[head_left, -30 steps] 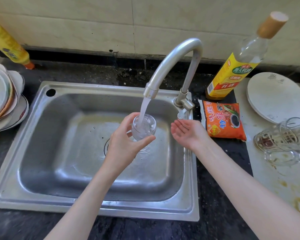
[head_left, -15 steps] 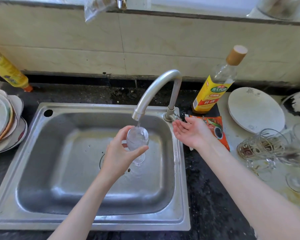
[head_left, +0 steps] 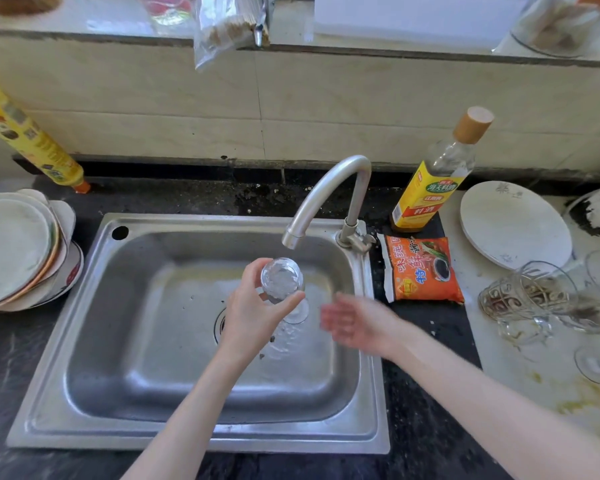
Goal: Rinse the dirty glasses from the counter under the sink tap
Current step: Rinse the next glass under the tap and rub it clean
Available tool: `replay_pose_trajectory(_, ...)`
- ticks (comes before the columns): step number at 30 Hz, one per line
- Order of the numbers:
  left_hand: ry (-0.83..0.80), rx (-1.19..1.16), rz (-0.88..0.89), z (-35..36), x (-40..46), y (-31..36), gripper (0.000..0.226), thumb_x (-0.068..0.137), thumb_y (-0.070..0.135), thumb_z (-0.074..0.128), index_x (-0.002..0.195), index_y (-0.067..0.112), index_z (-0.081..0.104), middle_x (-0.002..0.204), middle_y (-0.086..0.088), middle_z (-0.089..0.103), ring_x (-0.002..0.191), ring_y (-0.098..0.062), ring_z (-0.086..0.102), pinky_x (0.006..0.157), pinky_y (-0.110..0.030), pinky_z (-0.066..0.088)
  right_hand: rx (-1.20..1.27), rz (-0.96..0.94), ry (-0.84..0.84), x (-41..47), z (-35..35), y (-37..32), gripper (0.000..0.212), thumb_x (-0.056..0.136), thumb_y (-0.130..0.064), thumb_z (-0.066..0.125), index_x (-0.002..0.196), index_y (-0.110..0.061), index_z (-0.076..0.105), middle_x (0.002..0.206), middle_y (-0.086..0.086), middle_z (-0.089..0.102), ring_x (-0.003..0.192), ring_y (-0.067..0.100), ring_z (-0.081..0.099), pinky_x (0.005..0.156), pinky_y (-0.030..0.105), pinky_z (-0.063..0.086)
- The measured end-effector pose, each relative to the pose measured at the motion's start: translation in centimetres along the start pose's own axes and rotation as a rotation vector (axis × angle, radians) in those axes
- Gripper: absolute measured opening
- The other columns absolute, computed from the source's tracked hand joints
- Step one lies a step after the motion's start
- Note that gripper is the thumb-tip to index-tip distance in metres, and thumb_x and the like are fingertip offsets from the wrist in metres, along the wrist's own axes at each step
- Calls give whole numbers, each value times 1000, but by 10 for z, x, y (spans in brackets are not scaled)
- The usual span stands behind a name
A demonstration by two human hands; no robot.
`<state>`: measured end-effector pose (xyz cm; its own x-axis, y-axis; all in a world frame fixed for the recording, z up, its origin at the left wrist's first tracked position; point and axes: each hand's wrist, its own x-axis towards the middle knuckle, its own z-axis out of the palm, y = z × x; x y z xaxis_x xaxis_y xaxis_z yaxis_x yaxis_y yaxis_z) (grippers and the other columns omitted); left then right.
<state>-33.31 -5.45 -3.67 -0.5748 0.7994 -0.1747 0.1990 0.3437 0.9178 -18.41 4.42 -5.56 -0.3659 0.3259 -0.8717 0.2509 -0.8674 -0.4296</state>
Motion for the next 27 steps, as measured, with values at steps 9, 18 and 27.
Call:
replay_pose_trajectory(9, 6, -39, 45, 9, -27, 9, 48, 68, 18, 81, 96, 40, 49, 90, 30, 61, 83, 8, 58, 73, -15, 48, 424, 178, -60, 0, 40, 19, 18, 79, -19, 65, 66, -8, 67, 68, 2, 61, 59, 11, 48, 51, 18, 31)
replay_pose_trajectory(18, -75, 199, 31, -2, -33, -1, 56, 70, 29, 79, 115, 27, 47, 104, 10, 59, 93, -12, 57, 77, -21, 42, 312, -122, 39, -18, 29, -1, 15, 94, -20, 54, 84, -9, 60, 83, 4, 62, 70, 14, 56, 56, 20, 31)
replay_pose_trajectory(27, -109, 417, 39, -7, -36, 3, 62, 74, 37, 75, 125, 15, 47, 122, 2, 55, 115, -18, 51, 96, -36, 41, -261, -744, 272, -58, 37, -4, 16, 90, -26, 60, 86, -11, 66, 81, -3, 65, 78, 6, 59, 67, 20, 43)
